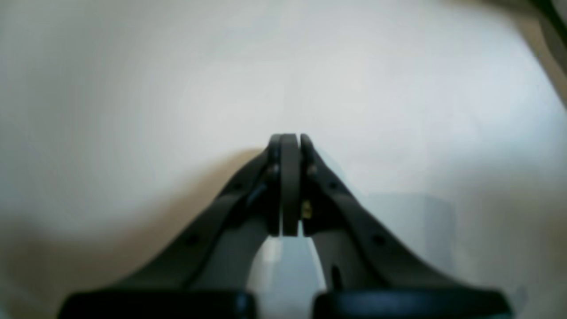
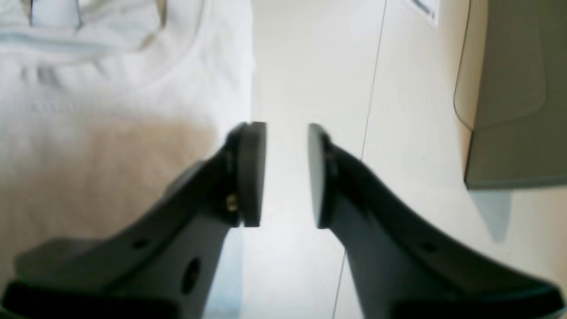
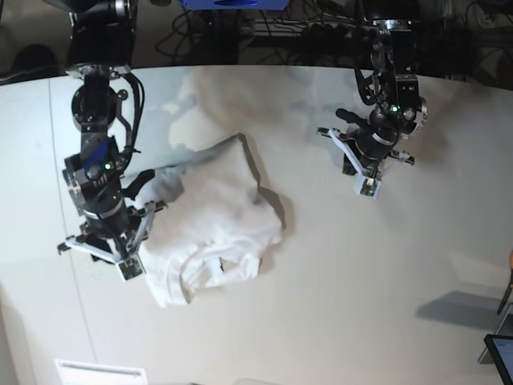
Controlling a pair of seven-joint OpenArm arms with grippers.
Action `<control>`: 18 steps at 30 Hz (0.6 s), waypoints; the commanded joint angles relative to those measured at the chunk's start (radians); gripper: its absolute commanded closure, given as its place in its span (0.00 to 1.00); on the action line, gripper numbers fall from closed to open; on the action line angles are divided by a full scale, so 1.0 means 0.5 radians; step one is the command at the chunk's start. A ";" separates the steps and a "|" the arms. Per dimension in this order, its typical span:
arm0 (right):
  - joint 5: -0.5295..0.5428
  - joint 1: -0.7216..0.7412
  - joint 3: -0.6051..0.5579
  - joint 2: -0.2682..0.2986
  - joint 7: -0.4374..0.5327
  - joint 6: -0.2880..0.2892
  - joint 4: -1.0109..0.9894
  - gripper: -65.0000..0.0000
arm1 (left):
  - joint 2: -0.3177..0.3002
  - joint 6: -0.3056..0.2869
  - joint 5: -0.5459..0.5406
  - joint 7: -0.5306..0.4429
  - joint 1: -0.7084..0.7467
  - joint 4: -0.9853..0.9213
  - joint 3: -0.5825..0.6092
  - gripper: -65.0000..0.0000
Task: Fold the T-shirt properly
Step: 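Smooth the bundle with the right gripper while the left gripper withdraws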
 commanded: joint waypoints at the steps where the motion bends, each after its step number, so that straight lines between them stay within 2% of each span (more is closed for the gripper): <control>1: -0.006 0.080 -0.035 0.003 0.034 0.034 -0.027 0.63 | 0.007 0.011 -0.016 -0.050 0.004 0.042 -0.004 1.00; 3: -0.006 0.144 -0.100 0.006 0.034 0.114 -0.146 0.51 | 0.019 0.011 -0.016 -0.050 0.032 0.042 -0.004 1.00; 7: -0.003 0.237 -0.173 0.003 0.050 0.206 -0.352 0.39 | 0.059 0.011 -0.016 -0.050 0.044 0.042 -0.004 1.00; 12: 0.000 0.350 -0.170 -0.064 0.056 0.212 -0.481 0.38 | 0.071 0.011 -0.016 -0.047 0.044 0.042 -0.001 1.00; 18: 0.000 0.476 -0.180 -0.083 0.047 0.215 -0.499 0.38 | 0.071 0.011 -0.016 -0.041 0.044 0.032 -0.001 1.00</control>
